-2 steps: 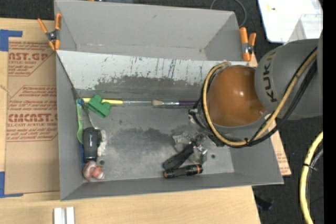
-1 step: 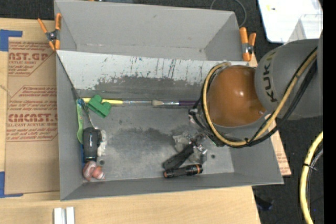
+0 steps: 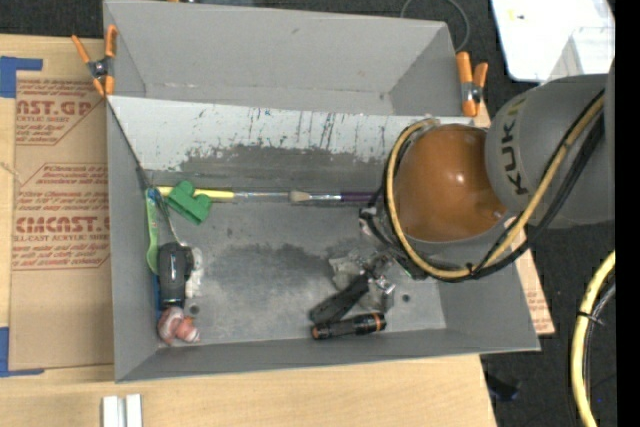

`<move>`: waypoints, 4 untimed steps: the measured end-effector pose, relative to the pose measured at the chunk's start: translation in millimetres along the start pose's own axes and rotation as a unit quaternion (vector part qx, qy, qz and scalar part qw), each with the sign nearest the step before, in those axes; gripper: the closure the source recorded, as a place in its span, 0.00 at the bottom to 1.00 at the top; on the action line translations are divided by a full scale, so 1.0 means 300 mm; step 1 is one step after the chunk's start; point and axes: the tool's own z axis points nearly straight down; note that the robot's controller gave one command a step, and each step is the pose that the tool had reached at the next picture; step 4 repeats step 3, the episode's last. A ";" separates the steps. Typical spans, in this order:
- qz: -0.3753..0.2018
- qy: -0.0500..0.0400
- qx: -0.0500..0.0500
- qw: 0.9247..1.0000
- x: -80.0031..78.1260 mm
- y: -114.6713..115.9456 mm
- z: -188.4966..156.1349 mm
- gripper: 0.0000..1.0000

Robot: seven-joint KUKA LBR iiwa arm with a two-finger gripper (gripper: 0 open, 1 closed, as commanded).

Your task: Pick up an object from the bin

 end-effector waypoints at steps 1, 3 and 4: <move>0.000 0.000 0.000 1.000 0.000 0.000 0.000 1.00; 0.000 0.000 0.000 1.000 0.000 0.000 0.000 1.00; 0.000 0.000 0.000 1.000 0.000 0.000 0.000 1.00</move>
Offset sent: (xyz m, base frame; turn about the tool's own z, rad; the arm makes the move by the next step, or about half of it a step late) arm 0.0000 0.0000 0.0000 0.0000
